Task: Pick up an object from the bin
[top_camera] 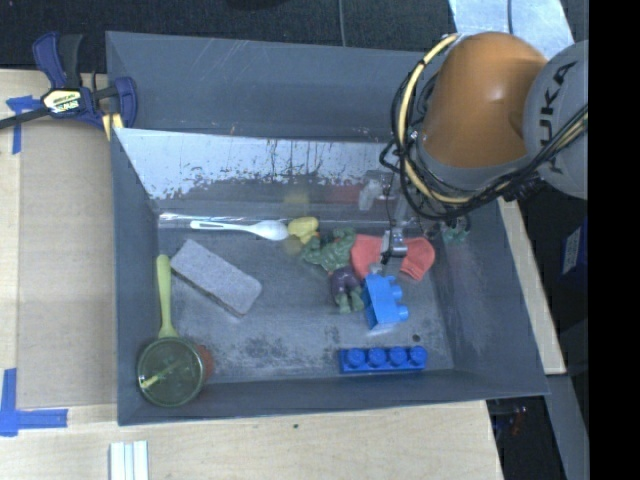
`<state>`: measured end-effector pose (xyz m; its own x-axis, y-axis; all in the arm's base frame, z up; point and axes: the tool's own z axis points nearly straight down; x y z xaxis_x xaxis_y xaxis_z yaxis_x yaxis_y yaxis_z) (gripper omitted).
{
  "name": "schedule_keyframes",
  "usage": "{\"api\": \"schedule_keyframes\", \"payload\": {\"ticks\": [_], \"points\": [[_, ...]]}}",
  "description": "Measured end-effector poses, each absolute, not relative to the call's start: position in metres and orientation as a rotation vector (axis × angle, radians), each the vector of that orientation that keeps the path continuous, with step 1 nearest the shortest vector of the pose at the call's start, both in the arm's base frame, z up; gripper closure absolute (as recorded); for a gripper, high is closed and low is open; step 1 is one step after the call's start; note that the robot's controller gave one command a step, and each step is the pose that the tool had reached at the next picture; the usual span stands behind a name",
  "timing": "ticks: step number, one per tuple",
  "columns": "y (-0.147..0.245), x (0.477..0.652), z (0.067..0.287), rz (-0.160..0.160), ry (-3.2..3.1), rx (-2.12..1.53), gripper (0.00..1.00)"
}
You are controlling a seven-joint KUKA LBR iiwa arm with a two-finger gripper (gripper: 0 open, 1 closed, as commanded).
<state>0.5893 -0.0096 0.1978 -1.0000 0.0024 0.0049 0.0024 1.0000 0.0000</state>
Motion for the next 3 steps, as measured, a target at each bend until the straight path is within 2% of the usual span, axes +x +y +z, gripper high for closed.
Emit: {"api": "schedule_keyframes", "payload": {"ticks": [1, 2, 3], "points": [[-0.01, 0.591, 0.203, 0.0, -3.145, -0.004, 0.0], [0.015, 0.603, 0.163, 0.003, -3.131, 0.354, 0.0], [0.015, 0.6, 0.125, 0.0, -3.088, 0.588, 0.0]]}}
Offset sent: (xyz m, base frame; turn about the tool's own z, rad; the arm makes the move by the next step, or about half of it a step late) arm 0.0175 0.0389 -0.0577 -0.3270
